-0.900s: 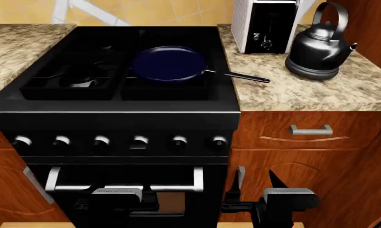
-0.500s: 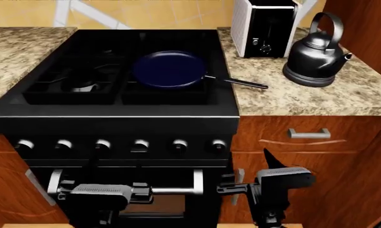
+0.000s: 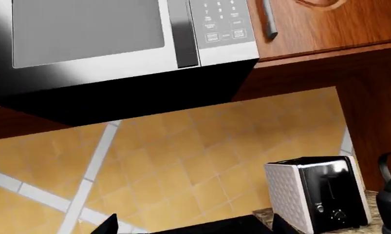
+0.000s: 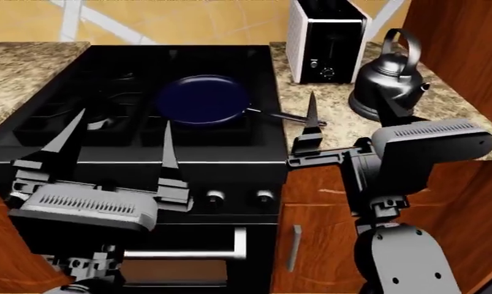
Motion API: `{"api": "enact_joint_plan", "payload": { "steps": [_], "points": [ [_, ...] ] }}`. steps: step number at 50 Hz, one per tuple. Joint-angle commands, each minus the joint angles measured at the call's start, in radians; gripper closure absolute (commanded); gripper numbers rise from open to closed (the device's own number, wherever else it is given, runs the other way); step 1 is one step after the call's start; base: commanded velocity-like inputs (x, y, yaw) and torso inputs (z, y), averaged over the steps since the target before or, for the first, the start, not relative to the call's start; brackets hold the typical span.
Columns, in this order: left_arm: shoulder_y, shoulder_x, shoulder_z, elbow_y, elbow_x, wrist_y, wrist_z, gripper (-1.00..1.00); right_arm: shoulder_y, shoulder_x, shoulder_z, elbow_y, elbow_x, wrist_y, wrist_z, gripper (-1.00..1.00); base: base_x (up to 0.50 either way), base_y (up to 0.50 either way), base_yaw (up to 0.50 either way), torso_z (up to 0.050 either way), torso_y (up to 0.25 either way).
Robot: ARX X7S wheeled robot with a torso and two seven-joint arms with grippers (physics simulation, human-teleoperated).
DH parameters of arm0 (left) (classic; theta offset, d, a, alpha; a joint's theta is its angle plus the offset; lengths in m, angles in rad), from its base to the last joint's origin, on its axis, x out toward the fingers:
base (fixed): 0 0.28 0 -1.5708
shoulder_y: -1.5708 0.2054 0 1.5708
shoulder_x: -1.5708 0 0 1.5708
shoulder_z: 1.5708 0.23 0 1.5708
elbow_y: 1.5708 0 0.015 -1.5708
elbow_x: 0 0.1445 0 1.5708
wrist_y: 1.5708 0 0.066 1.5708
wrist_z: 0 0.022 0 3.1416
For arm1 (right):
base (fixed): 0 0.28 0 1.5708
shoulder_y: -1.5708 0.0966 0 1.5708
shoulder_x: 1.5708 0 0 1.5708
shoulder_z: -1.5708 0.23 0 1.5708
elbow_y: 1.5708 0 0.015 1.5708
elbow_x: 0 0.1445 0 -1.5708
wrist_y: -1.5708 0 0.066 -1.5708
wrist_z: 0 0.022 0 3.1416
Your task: Pick the kettle from the counter and place it on a stove burner. Then turn the burner on.
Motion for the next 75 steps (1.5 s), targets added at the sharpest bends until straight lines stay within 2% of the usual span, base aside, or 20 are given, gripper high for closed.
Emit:
{"api": "enact_joint_plan", "payload": {
  "steps": [1, 31, 53, 56, 62, 64, 65, 68, 71, 74, 75],
  "points": [
    [-0.037, -0.014, 0.008, 0.107, 0.035, -0.101, -0.03, -1.0, 0.019, 0.013, 0.009, -0.121, 0.01, 0.051, 0.028, -1.0, 0.23, -0.5, 0.0, 0.0, 0.0],
    [-0.04, -0.03, -0.011, 0.156, 0.005, -0.135, -0.053, -1.0, -0.004, 0.06, -0.037, -0.177, -0.033, -0.001, 0.105, -1.0, 0.37, -0.43, 0.0, 0.0, 0.0],
    [-0.043, -0.041, -0.002, 0.164, -0.01, -0.142, -0.063, -1.0, -0.003, 0.078, -0.03, -0.174, -0.013, -0.001, 0.126, -1.0, 0.5, -0.02, 0.0, 0.0, 0.001],
    [-0.043, -0.042, 0.001, 0.161, -0.012, -0.141, -0.063, -1.0, 0.05, 0.055, 0.054, -0.208, 0.093, 0.189, 0.11, -1.0, 0.0, 0.0, 0.0, 0.0, 0.0],
    [-0.044, -0.046, 0.002, 0.172, -0.015, -0.15, -0.067, -1.0, 0.351, 0.06, 0.144, -0.316, 0.206, 0.85, 0.116, -1.0, 0.0, 0.0, 0.0, 0.0, 0.0],
    [-0.043, -0.046, -0.002, 0.181, -0.02, -0.155, -0.068, -1.0, 0.452, 0.057, 0.174, -0.326, 0.239, 1.036, 0.095, -1.0, 0.0, 0.0, 0.0, 0.0, 0.0],
    [-0.043, -0.046, -0.003, 0.187, -0.023, -0.159, -0.068, -1.0, 0.471, 0.076, 0.189, -0.286, 0.32, 1.058, 0.139, -1.0, 0.0, 0.0, 0.0, 0.0, 0.0],
    [-0.045, -0.047, -0.011, 0.2, -0.033, -0.168, -0.068, -1.0, 0.569, 0.247, 0.249, -0.086, 0.77, 1.058, 0.589, -1.0, 0.0, 0.0, 0.0, 0.0, 0.0],
    [-0.046, -0.048, -0.021, 0.213, -0.044, -0.177, -0.068, -1.0, 0.641, 0.31, 0.231, 0.055, 1.22, 1.051, 1.039, -1.0, 0.0, 0.0, 0.0, 0.0, 0.0],
    [-0.047, -0.049, -0.037, 0.23, -0.056, -0.188, -0.069, -1.0, 0.67, 0.34, 0.185, 0.152, 1.641, 1.031, 1.165, -1.0, 0.0, 0.0, 0.0, 0.0, 0.0],
    [-0.047, -0.049, -0.041, 0.235, -0.059, -0.192, -0.069, -1.0, 0.678, 0.351, 0.165, 0.184, 1.689, 1.024, 1.196, -1.0, 0.0, 0.0, 0.0, 0.0, 0.0]
  ]
}}
